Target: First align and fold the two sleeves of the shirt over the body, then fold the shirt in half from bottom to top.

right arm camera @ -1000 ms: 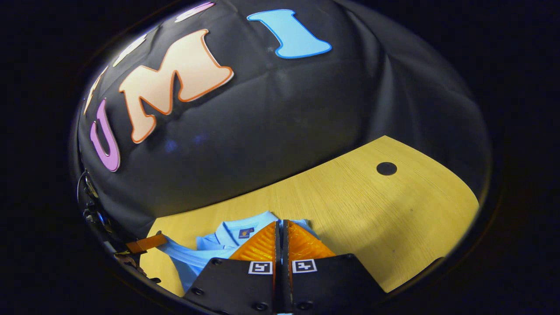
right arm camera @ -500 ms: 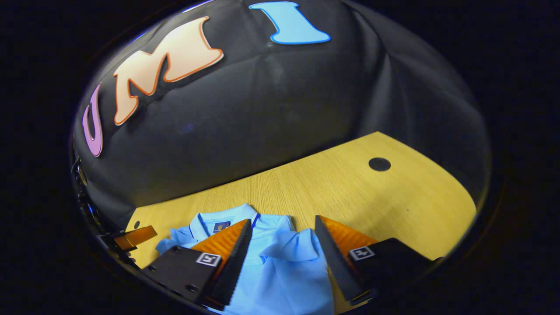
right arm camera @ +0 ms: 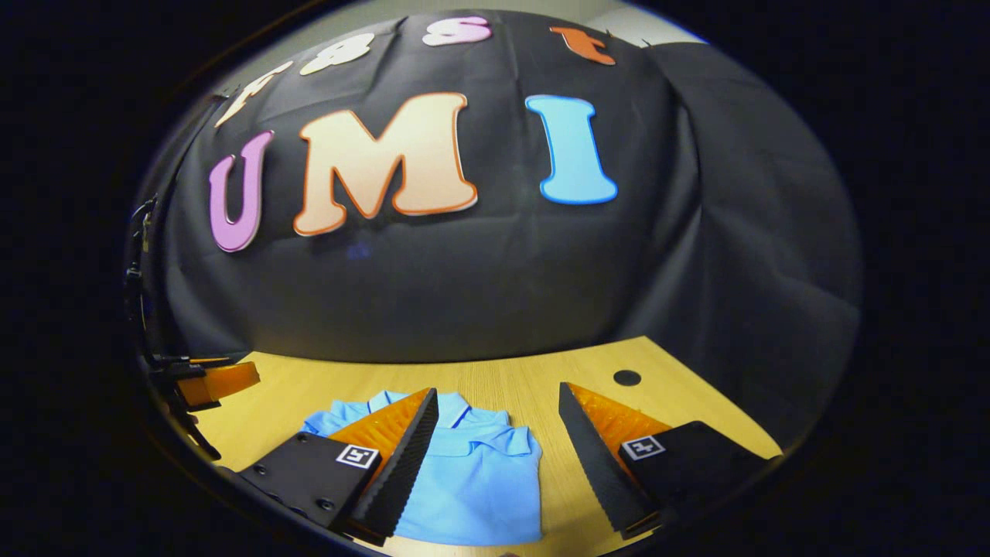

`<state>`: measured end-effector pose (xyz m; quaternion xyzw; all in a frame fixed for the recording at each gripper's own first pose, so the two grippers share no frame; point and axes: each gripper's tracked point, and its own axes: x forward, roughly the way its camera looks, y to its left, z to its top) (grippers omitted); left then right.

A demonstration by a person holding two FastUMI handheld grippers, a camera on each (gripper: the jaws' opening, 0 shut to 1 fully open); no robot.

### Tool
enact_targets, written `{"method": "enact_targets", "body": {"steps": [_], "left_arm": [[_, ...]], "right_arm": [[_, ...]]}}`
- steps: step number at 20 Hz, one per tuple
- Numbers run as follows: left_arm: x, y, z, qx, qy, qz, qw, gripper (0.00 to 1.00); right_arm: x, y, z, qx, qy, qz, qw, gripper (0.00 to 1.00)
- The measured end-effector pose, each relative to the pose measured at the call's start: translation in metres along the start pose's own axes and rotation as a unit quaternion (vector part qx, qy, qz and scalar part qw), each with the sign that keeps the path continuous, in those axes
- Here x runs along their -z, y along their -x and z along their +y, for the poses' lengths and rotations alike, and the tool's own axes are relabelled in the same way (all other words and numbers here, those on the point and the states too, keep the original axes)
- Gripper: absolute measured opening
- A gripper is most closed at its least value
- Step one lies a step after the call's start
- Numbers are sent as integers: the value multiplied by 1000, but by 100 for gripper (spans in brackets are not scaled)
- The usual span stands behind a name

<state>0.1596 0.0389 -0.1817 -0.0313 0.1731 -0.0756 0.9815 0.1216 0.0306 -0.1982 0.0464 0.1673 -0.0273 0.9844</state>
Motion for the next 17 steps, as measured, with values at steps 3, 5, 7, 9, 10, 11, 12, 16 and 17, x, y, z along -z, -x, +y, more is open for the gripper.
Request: {"method": "enact_targets", "body": {"steps": [3,5,7,9,10,11,12,16,17], "left_arm": [[-21,48,-16,0,-8,-30,1000,95],[-30,77,-23,-3,-21,-47,999,96],[-32,103,-33,-2,-29,-60,998,95],[-31,127,-40,-3,-38,-61,997,95],[-31,138,-43,-4,-39,-65,997,95],[-33,147,-47,-3,-38,-67,997,95],[-35,157,-52,-1,-36,-72,997,94],[-53,183,-60,-1,-36,-93,995,95],[-56,187,-62,1,-36,-96,995,95]], "right_arm": [[-14,46,1,-10,-6,-20,1000,98],[-16,74,3,-21,-2,-27,999,97],[-18,103,2,-27,9,-36,999,97],[-20,128,4,-32,10,-48,998,98],[-21,139,5,-32,7,-49,998,98],[-20,150,7,-35,2,-50,998,97],[-22,159,10,-39,1,-53,998,97],[-29,183,14,-47,13,-64,997,98],[-31,186,15,-48,13,-68,996,97]]}}
